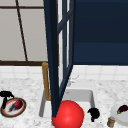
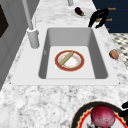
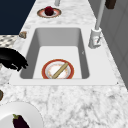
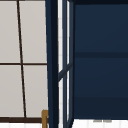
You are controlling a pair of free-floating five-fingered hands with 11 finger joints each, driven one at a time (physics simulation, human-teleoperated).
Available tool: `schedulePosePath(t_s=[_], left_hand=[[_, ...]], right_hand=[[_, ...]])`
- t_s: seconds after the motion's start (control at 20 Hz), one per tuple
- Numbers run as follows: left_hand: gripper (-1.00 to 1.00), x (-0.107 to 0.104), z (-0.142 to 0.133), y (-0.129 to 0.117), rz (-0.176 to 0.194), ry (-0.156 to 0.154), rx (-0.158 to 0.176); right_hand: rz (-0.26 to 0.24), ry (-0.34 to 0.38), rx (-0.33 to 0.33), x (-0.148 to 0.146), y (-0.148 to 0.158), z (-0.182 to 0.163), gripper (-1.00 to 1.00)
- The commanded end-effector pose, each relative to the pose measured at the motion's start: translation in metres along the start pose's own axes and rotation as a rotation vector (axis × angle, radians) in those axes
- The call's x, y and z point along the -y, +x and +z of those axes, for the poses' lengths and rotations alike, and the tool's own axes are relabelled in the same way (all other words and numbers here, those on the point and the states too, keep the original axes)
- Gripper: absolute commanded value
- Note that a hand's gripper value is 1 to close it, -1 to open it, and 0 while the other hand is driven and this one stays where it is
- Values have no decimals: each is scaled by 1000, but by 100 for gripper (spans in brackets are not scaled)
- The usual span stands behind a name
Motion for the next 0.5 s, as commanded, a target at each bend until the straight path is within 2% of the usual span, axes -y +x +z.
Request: schedulePosePath(t_s=[0.0,0.15,0.3,0.4,0.45], left_hand=[[-100,-5,-7,3,6,11,-13],[-100,-5,-8,-1,7,-9,-4],[-100,-4,-5,1,11,-5,3],[-100,-5,-14,7,-13,-8,3],[-100,-6,-19,14,-11,-11,6]], right_hand=[[0,0,0,0,0,0,0],[0,0,0,0,0,0,0],[0,0,0,0,0,0,0],[0,0,0,0,0,0,0],[0,0,0,0,0,0,0]])
